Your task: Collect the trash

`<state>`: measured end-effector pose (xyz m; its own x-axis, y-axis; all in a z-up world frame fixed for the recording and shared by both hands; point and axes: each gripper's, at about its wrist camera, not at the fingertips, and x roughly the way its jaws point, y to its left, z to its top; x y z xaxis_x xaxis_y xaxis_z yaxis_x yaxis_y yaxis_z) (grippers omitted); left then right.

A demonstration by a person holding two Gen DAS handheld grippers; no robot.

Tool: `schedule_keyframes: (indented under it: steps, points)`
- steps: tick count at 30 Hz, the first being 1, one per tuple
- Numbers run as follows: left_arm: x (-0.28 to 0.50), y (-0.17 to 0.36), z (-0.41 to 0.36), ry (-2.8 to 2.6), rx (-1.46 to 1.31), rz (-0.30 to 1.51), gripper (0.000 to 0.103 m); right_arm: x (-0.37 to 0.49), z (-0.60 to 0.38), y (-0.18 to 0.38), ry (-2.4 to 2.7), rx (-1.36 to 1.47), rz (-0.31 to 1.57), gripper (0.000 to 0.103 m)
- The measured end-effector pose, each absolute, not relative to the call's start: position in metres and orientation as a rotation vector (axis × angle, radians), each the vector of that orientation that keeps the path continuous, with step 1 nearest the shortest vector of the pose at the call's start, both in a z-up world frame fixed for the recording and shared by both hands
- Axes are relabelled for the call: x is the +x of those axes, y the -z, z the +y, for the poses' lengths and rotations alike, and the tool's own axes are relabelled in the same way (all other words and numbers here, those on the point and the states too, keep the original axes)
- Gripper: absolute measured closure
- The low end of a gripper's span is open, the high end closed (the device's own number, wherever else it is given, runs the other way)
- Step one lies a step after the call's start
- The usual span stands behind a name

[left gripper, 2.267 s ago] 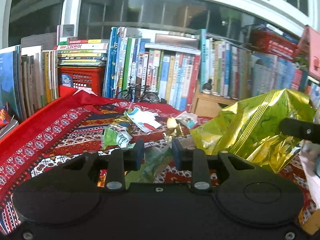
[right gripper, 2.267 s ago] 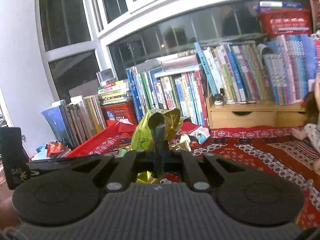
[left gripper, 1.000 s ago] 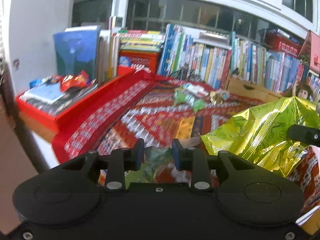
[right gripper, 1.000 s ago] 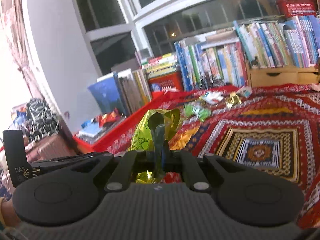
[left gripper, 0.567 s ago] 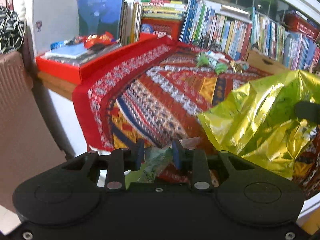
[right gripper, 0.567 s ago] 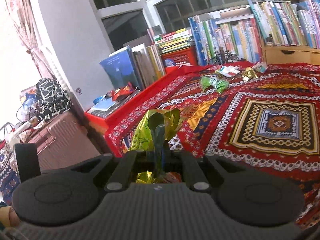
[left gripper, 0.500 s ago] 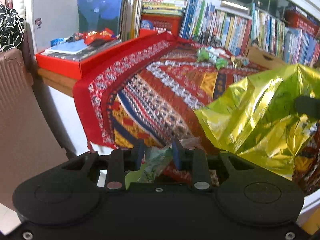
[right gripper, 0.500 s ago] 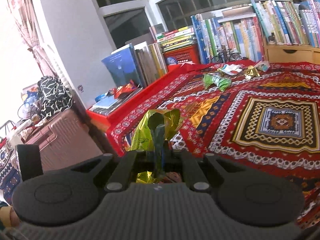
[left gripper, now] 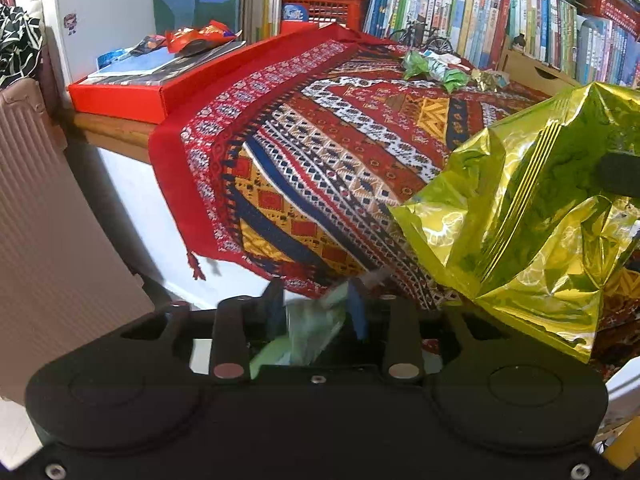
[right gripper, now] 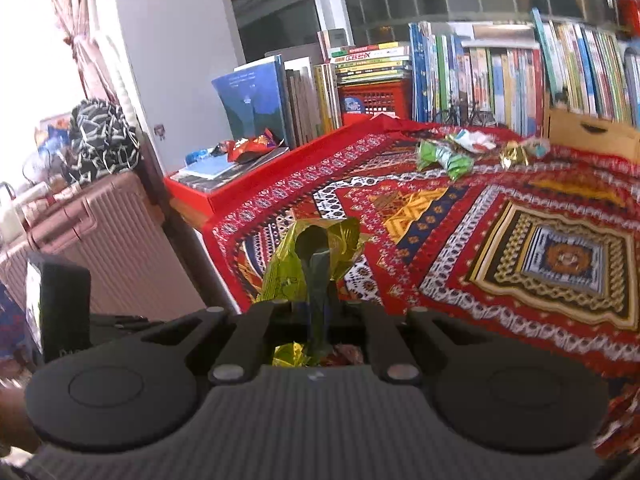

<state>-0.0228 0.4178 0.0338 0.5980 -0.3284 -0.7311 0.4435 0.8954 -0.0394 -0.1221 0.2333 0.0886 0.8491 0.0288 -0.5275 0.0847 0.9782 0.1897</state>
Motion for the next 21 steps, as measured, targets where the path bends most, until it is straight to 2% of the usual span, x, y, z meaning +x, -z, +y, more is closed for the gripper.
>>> schedule_keyframes:
  steps: [7, 9, 11, 18, 21]
  points:
    - [-0.018, -0.033, 0.414, 0.447, 0.191, 0.796, 0.036, -0.121, 0.227, -0.088, 0.048, 0.229, 0.561, 0.095]
    - [-0.016, -0.034, 0.416, 0.422, 0.197, 0.785, 0.023, -0.120, 0.227, -0.087, 0.043, 0.230, 0.569, 0.095]
    - [-0.014, -0.037, 0.422, 0.370, 0.190, 0.765, 0.001, -0.118, 0.230, -0.084, 0.028, 0.222, 0.583, 0.095]
    - [0.003, -0.046, 0.454, 0.266, 0.085, 0.741, 0.000, -0.104, 0.246, -0.068, -0.050, 0.184, 0.650, 0.094]
    - [0.007, -0.049, 0.464, 0.247, 0.089, 0.739, 0.000, -0.097, 0.253, -0.064, -0.070, 0.162, 0.666, 0.089]
